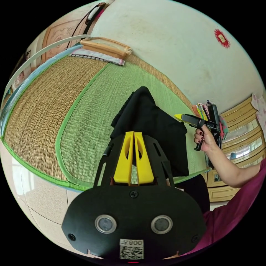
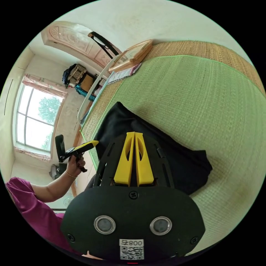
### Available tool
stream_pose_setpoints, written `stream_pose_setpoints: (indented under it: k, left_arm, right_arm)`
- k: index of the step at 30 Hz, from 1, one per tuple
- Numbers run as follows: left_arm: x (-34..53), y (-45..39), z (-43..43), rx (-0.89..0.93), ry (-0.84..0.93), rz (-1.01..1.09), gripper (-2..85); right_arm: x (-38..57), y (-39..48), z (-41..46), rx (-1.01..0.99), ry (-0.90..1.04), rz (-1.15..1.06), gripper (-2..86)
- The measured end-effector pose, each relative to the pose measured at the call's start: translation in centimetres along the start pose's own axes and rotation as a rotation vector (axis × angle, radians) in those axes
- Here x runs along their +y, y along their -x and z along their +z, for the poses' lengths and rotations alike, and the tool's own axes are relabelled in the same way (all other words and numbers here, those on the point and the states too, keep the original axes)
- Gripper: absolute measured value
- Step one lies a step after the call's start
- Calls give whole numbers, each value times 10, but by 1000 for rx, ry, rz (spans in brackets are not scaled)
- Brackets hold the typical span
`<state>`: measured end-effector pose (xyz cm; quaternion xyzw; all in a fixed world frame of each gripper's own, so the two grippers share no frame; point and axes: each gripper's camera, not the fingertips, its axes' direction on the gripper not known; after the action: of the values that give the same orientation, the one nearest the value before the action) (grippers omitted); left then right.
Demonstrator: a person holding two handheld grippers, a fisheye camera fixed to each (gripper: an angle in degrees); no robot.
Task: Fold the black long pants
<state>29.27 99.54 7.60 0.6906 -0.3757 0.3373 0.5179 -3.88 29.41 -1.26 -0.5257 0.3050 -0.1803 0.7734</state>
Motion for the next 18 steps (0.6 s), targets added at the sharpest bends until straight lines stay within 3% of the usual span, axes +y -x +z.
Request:
stream_pose_setpoints:
  k: [4,7,14,18]
  left_arm:
    - [15,-2,3,22,23,-17,1]
    - [25,-14,-2,17,36,-22,1]
    - [75,-63,3,185,98,1,1]
    - [106,-99,27,307,194,17,3]
  right_arm:
    - [30,-45,1,114,88,129,0]
    - [44,-59,-7,36,61,201,0]
    - [100,-34,-39,-11,38,140,0]
    - [174,-20,-40,-44,134,103,0]
